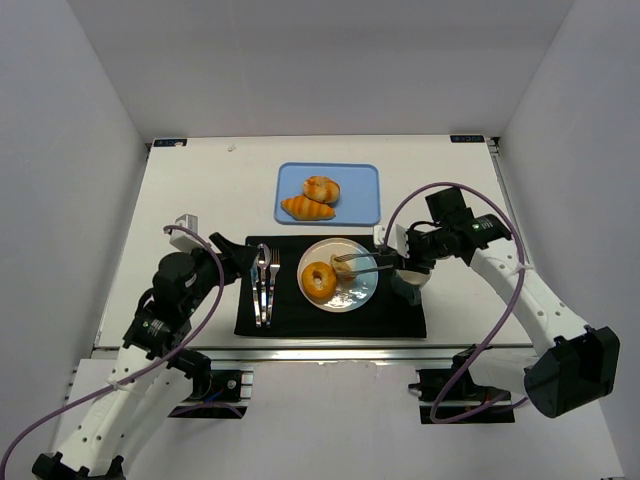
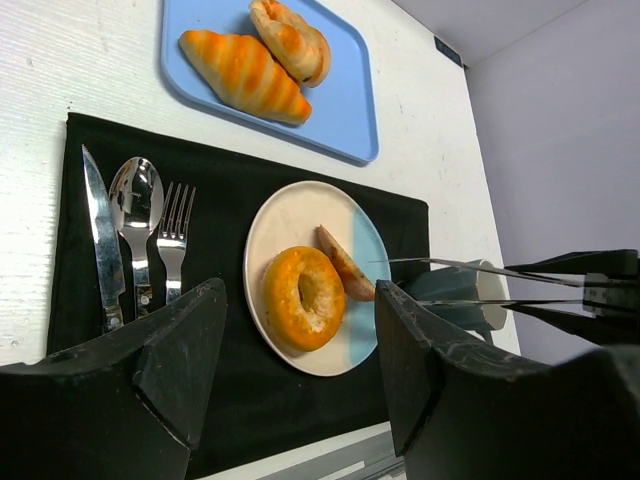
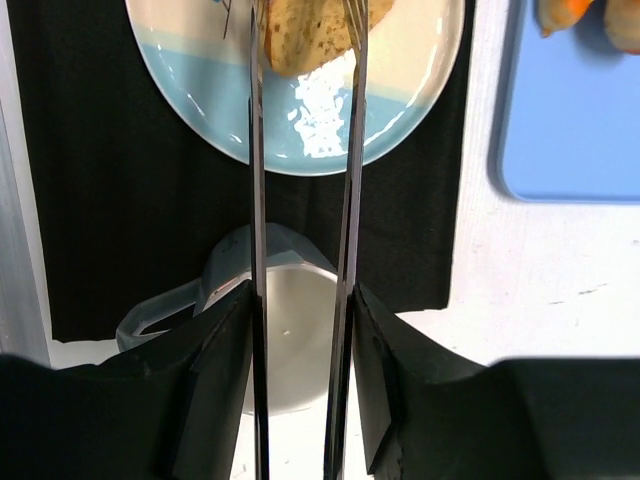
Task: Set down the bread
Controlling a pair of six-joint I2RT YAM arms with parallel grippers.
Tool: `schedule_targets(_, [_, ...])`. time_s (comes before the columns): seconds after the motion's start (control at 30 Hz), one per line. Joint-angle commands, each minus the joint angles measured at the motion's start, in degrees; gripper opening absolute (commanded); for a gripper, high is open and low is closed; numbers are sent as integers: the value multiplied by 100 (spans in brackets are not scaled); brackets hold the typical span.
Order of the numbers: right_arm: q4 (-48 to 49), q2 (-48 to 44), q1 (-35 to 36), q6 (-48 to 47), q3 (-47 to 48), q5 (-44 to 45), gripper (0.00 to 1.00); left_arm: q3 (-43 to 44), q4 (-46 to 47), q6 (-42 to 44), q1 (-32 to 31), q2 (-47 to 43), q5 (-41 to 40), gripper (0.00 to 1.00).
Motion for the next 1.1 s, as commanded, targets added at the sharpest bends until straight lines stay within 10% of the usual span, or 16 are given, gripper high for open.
schedule_targets(0.0, [-34, -287, 31, 17, 325, -183, 47, 6, 143, 9, 2, 76, 18, 71])
schedule_targets(0.33, [975, -200, -179, 1974, 764, -167, 42, 76, 143, 36, 2, 102, 27, 71])
schedule_targets(0.5, [1995, 441, -1698, 4260, 1160, 140, 11, 85, 108, 36, 2, 41, 18, 71])
schedule_targets(0.7, [3076, 951, -2992, 5825, 188, 1327, 8, 15, 178, 27, -7, 41, 97, 71])
schedule_targets(1.07, [4580, 1514, -3142, 5915, -1616, 2198, 63, -100, 512, -35, 2, 287, 466, 71])
